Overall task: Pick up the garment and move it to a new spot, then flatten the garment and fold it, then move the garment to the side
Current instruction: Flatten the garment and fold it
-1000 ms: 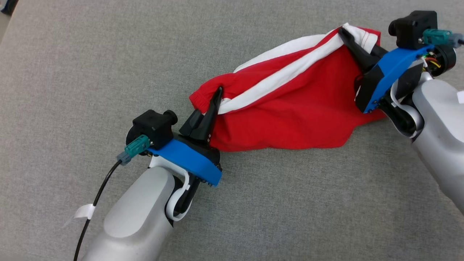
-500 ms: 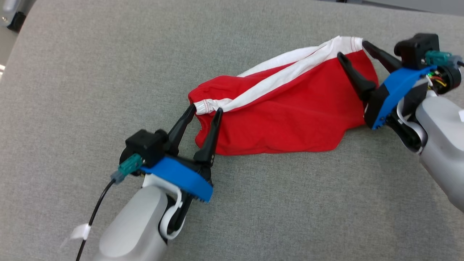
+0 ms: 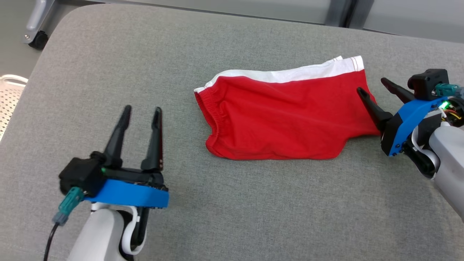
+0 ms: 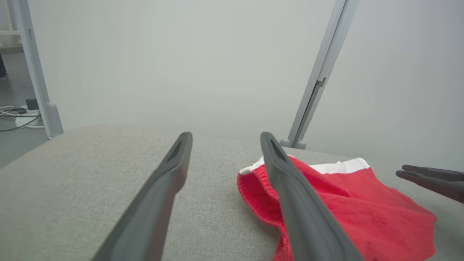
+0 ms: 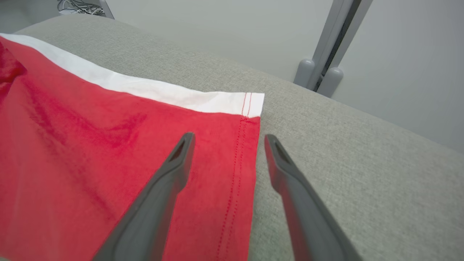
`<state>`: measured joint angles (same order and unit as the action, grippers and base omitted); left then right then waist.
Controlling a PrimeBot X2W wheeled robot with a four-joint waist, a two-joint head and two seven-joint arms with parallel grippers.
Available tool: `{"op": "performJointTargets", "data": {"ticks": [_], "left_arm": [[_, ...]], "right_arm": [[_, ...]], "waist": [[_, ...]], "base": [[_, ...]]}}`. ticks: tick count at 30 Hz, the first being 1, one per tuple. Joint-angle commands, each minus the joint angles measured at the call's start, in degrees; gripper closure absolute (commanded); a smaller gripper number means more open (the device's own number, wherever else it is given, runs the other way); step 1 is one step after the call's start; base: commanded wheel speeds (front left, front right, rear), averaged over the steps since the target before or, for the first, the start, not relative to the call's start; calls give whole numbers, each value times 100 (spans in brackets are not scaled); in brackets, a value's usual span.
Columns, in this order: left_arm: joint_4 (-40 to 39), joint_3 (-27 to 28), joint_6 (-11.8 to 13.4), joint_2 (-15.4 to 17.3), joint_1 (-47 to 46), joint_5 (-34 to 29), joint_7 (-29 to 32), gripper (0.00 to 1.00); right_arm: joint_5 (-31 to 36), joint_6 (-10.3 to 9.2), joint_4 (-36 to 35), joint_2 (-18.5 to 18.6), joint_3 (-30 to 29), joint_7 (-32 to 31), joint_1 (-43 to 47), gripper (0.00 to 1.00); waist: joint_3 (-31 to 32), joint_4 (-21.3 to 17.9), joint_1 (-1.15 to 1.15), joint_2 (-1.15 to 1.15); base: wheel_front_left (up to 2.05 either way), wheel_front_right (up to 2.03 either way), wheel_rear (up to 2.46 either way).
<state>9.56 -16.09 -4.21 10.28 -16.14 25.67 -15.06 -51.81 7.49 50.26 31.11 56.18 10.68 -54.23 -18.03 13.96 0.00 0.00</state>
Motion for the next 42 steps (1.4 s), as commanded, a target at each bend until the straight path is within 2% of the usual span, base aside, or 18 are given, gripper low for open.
{"op": "performJointTargets", "data": {"ticks": [1, 7, 10, 20, 24, 25, 26, 27, 35, 42], "left_arm": [[-87, 115, 40, -46, 88, -99, -11, 0], [-624, 1042, 134, -467, 536, -797, -11, 0], [-676, 1313, 80, -599, 693, -1029, -11, 0], [-593, 1674, -30, -735, 872, -1277, -12, 0], [-589, 1630, 27, -740, 855, -1151, -12, 0], [-592, 1625, 42, -741, 841, -1137, -12, 0], [-597, 1617, 57, -742, 826, -1116, -12, 0], [-603, 1610, 63, -742, 812, -1114, -12, 0], [-601, 1597, 74, -742, 823, -1143, -12, 0], [-540, 1692, 25, -740, 1012, -1254, -12, 0]], "right_arm": [[-30, 2, 40, -6, 7, 3, 58, 0], [-109, 2, 343, -122, 99, -152, 40, 0], [-147, 2, 486, -148, 148, -260, 54, 0], [-232, 3, 864, -332, 377, -856, 101, 0], [-277, 7, 877, -395, 448, -953, 110, 0], [-275, 7, 878, -413, 460, -955, 106, 23], [-270, 8, 853, -439, 485, -957, 98, 77], [-269, 9, 809, -462, 493, -898, 75, 100], [-235, 7, 816, -548, 459, -357, -38, 100], [-458, 3, 663, -560, 351, 100, 385, 100]], "waist": [[5, 15, 0, 0], [21, 80, 0, 0], [-1, 106, 0, 0], [-88, 170, 0, 0], [-106, 176, 0, 0], [-112, 177, 0, 0], [-115, 175, 0, 0], [-118, 172, 0, 0], [-9, 33, 0, 0], [318, -284, 0, 0]], "base": [[0, 0, 0], [0, 0, 0], [0, 0, 0], [0, 0, 0], [0, 0, 0], [0, 0, 0], [0, 0, 0], [0, 0, 0], [0, 0, 0], [0, 0, 0]]}}
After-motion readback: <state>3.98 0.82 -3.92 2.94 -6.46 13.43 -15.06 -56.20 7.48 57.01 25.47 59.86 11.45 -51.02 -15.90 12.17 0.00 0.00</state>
